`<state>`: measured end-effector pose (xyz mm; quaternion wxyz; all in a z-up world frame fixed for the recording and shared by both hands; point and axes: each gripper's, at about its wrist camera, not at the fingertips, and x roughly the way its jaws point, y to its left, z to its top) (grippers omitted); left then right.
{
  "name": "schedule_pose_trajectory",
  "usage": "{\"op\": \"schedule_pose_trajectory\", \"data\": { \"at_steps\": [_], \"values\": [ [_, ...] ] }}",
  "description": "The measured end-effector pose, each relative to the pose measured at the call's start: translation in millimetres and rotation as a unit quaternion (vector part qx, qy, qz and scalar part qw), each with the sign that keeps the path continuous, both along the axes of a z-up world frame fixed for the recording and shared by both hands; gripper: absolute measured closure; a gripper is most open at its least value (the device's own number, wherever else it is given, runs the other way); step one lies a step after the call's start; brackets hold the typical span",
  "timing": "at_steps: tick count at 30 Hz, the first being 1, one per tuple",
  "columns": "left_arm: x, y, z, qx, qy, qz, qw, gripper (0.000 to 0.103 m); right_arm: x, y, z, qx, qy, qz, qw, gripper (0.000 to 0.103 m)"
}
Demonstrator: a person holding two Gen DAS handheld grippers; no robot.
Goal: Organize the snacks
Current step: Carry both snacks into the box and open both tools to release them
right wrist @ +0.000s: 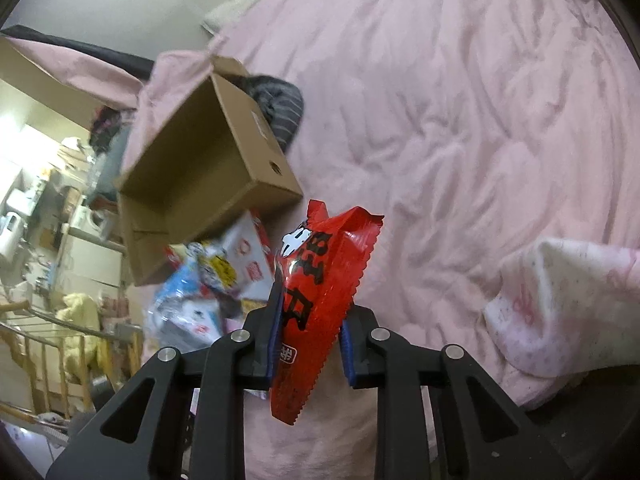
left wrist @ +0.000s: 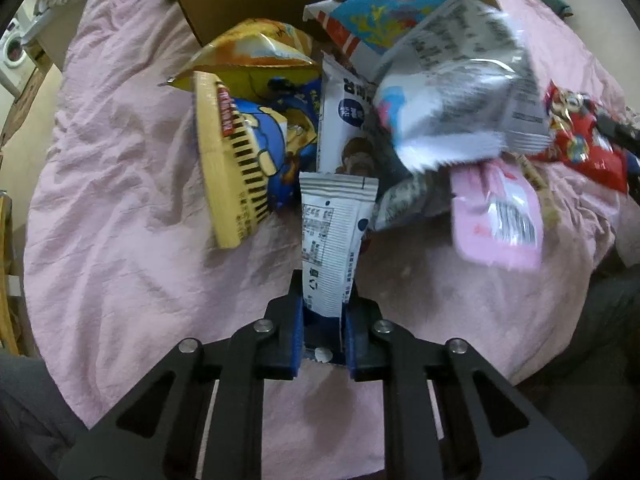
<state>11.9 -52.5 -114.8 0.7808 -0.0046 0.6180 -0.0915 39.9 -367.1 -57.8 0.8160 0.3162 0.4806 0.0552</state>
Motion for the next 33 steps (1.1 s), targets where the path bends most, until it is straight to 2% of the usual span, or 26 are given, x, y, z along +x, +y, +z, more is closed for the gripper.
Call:
{"op": "schedule_pose_trajectory", "data": {
  "at_steps": [4, 7, 13, 18, 22, 26, 33],
  "values": [
    [-14, 0, 20, -0.004, -0.030, 0.000, 0.9995, 0.090, 0, 0, 8, 0.011, -0.019, 0.000, 1.000, 0.078],
    [-18, 2, 39, -0.014, -0.044, 0.022, 0.9987, 0.090, -1, 1, 14, 0.020, -0.034, 0.000, 0.999, 0.078],
    [-6, 22, 86, -0.029, -0.082, 0.062, 0.9943, 0.090, -7, 9, 38, 0.027, -0.083, 0.015, 0.996, 0.078],
    [12, 44, 108, -0.033, -0.108, 0.078, 0.9905, 0.090, -1, 17, 61, 0.029, -0.114, 0.034, 0.992, 0.078],
    [27, 57, 123, -0.015, -0.129, 0.081, 0.9882, 0.090, 18, 24, 73, 0.031, -0.128, 0.046, 0.990, 0.078],
    [53, 60, 135, -0.013, -0.144, 0.081, 0.9862, 0.090, 43, 32, 83, 0.038, -0.136, 0.058, 0.988, 0.078],
    [107, 59, 152, -0.021, -0.162, 0.085, 0.9829, 0.090, 99, 57, 94, 0.012, -0.145, 0.085, 0.986, 0.078]
  ]
}}
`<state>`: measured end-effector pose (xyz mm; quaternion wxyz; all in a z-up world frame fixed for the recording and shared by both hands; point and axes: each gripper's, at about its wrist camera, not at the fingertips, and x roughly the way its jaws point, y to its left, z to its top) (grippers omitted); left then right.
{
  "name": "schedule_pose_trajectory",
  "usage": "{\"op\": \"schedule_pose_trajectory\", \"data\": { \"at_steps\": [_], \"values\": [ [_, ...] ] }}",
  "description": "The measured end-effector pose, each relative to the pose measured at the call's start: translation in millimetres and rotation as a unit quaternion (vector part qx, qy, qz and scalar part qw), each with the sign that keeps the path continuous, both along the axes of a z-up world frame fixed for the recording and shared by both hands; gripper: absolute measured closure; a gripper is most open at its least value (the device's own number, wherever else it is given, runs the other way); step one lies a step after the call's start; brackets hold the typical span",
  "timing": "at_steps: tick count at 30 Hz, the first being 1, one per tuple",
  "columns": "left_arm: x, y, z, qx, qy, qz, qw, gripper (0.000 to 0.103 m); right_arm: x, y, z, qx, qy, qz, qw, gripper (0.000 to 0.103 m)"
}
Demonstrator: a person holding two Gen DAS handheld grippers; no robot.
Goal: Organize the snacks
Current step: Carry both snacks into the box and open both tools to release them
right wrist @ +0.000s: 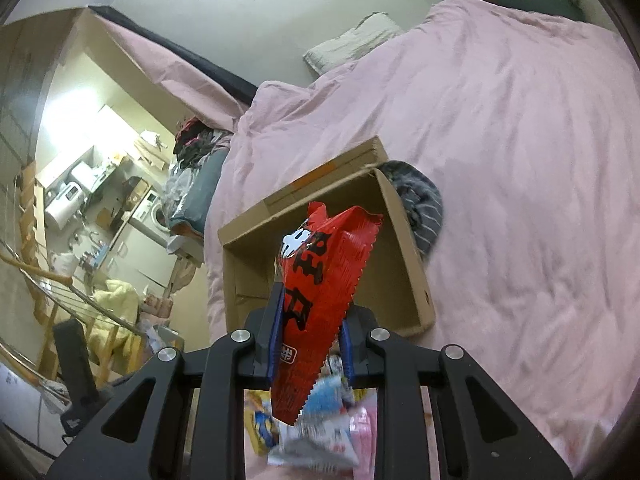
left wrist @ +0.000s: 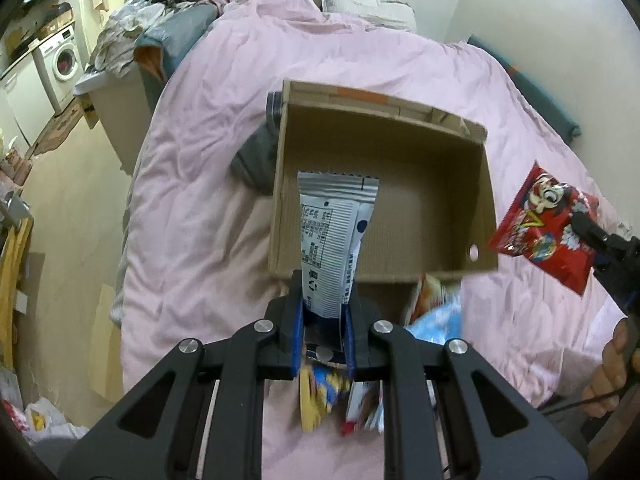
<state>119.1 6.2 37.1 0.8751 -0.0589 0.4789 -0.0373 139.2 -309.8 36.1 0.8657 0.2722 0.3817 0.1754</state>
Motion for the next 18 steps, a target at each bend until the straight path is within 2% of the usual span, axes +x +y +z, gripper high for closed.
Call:
{"op": "schedule_pose_trajectory", "data": {
  "at_steps": [8, 15, 18],
  "values": [
    [59, -19, -9, 0.010, -0.005, -0.009, 0.9999, 0.090, 58, 26, -20, -0.019, 0.019, 0.019, 0.999, 0.078],
    [94, -29, -43, 0.003, 0.012, 0.006, 0.9999, 0.090, 81, 50, -50, -0.035, 0.033, 0.052, 0.998, 0.078],
    [100, -33, -54, 0.013, 0.011, 0.007, 0.9998, 0.090, 87, 58, -61, -0.041, 0.039, 0.060, 0.997, 0.078]
  ]
}}
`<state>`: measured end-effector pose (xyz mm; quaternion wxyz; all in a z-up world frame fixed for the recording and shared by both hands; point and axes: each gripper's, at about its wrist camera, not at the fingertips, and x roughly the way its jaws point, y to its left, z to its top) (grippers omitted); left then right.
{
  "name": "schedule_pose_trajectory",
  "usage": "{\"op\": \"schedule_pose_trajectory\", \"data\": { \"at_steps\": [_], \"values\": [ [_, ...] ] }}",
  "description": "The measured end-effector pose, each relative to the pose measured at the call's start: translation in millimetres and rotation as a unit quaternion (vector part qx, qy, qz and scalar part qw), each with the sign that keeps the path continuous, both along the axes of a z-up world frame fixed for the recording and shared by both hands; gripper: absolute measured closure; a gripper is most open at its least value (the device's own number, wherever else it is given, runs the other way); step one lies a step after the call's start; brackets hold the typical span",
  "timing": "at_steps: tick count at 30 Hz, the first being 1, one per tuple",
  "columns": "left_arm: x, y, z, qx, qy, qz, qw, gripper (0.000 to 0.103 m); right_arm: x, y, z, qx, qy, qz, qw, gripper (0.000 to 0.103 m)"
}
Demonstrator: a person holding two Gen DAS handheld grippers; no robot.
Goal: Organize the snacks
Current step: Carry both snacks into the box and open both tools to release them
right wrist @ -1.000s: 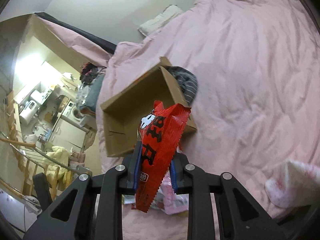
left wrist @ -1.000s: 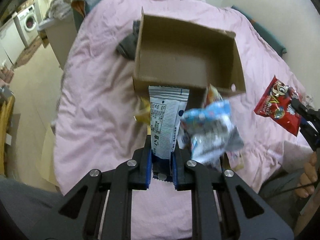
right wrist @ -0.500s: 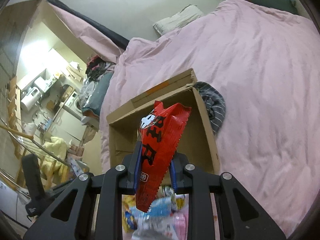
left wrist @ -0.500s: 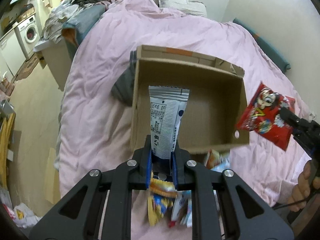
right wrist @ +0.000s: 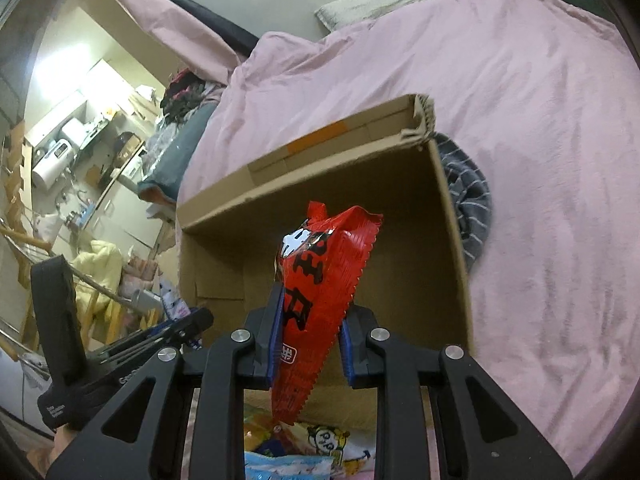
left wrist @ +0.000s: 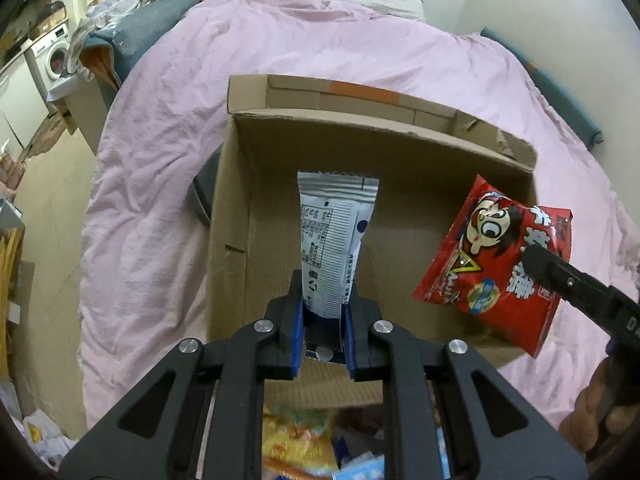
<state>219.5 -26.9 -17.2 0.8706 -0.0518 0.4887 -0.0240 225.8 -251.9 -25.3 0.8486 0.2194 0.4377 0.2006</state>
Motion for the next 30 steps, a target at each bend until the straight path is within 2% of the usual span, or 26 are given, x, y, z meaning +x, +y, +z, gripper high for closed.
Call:
{"op": "schedule_pose_trajectory", "data": {
  "at_steps": [7, 14, 20, 22, 30],
  "values": [
    [7, -5, -21, 0.015, 0.006, -0.006, 0.9999, 0.090, 9, 9, -31, -0.002, 0.039, 0.007, 0.999, 0.078],
    [9, -8, -26, 0.027, 0.001, -0.013, 0.9996, 0.090, 16, 23, -50, -0.008, 0.069, 0.022, 0.997, 0.078],
    [12, -8, -32, 0.029, 0.012, -0.013, 0.9994, 0.089, 19, 26, -55, -0.022, 0.081, 0.029, 0.996, 0.078],
    [12, -9, -33, 0.013, 0.011, -0.021, 0.9996, 0.089, 20, 25, -56, -0.028, 0.084, 0.024, 0.996, 0.078],
    [9, -11, -29, 0.029, -0.008, -0.023, 0.9993, 0.089, 23, 24, -55, -0.032, 0.090, 0.014, 0.995, 0.075]
  ]
}}
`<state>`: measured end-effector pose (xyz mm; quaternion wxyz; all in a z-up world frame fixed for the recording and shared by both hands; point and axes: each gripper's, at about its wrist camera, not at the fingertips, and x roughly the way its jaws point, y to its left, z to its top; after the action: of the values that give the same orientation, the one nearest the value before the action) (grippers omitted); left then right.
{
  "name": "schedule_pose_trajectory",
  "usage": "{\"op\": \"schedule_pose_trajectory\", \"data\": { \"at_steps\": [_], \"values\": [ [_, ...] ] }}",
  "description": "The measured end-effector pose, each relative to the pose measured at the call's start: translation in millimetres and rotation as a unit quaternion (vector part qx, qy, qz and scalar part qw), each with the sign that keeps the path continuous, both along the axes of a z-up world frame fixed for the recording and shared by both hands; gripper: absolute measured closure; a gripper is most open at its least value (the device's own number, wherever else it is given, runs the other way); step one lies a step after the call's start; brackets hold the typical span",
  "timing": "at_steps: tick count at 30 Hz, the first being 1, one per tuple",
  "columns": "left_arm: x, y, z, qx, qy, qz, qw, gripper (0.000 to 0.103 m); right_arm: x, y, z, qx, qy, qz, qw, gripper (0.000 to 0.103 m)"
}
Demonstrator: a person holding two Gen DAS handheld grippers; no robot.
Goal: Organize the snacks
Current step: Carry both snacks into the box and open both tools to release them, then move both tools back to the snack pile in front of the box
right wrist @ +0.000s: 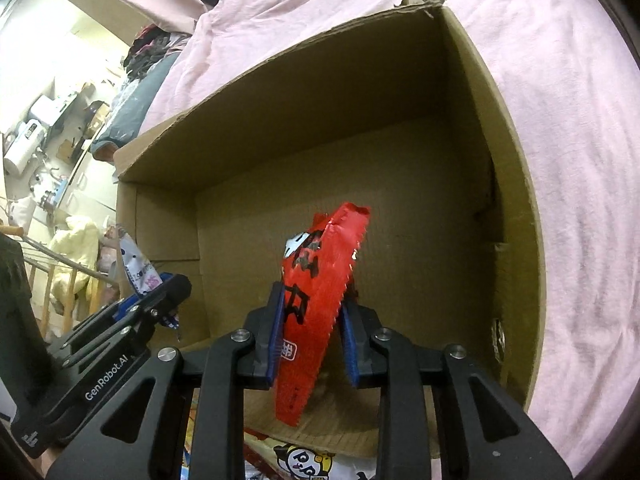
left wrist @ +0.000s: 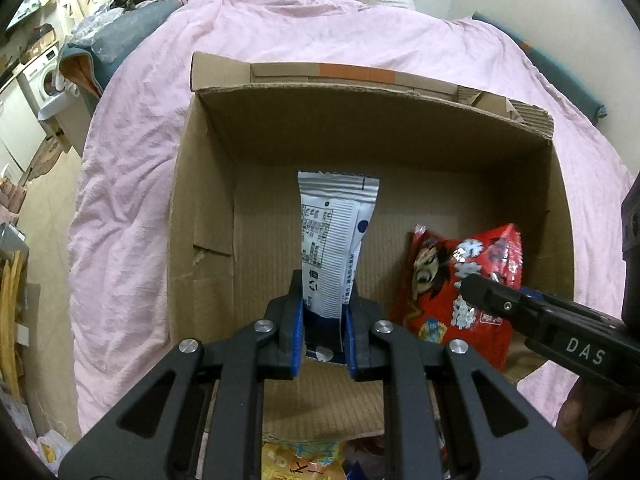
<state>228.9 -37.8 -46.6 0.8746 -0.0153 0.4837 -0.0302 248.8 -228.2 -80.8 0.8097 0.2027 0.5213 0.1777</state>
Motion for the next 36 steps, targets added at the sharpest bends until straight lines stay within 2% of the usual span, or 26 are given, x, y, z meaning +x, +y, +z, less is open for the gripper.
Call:
{"op": "schedule_pose_trajectory", "data": {
  "at_steps": [4, 6, 8, 11, 13, 15, 17, 19, 20, 21, 33, 36],
  "values": [
    [-1, 1, -1, -0.011, 0.004, -0.005, 0.9999, 0.087, -2, -1, 2, -0.006, -0.007, -0.003, 1.000, 0.075],
    [-2, 0, -2, -0.012, 0.005, -0.004, 0.9999, 0.075, -1, -1, 3, -0.005, -0.011, -0.005, 1.000, 0.075],
    [-4, 0, 1, -0.010, -0.003, -0.002, 0.9999, 0.066, -2, -3, 5, -0.004, -0.016, -0.007, 1.000, 0.075],
    [-5, -1, 6, -0.005, -0.014, -0.003, 0.9999, 0.059, -2, -6, 8, -0.012, -0.023, -0.010, 1.000, 0.075],
    [-7, -1, 9, -0.009, -0.021, -0.002, 0.9997, 0.047, -2, -8, 10, -0.015, -0.028, -0.014, 0.999, 0.075],
    [-8, 1, 13, -0.013, -0.028, 0.003, 0.9995, 0.027, -3, -11, 13, -0.018, -0.035, -0.020, 0.999, 0.074],
    [-9, 3, 16, -0.018, -0.034, 0.008, 0.9992, 0.022, -3, -13, 18, -0.025, -0.043, -0.025, 0.998, 0.071],
    [-10, 5, 19, -0.020, -0.038, 0.012, 0.9990, 0.022, -5, -15, 23, -0.028, -0.055, -0.029, 0.998, 0.048],
    [-10, 6, 20, -0.020, -0.039, 0.013, 0.9989, 0.022, -6, -17, 26, -0.028, -0.061, -0.033, 0.997, 0.022],
    [-10, 7, 21, -0.022, -0.039, 0.014, 0.9989, 0.021, -8, -20, 30, -0.027, -0.071, -0.043, 0.996, 0.010],
    [-22, 17, 36, -0.024, -0.057, 0.022, 0.9979, 0.021, -14, -21, 53, -0.023, -0.099, -0.050, 0.994, 0.010],
    [-28, 21, 42, -0.024, -0.061, 0.029, 0.9974, 0.021, -21, -26, 60, -0.003, -0.099, -0.056, 0.994, 0.010]
  ]
}}
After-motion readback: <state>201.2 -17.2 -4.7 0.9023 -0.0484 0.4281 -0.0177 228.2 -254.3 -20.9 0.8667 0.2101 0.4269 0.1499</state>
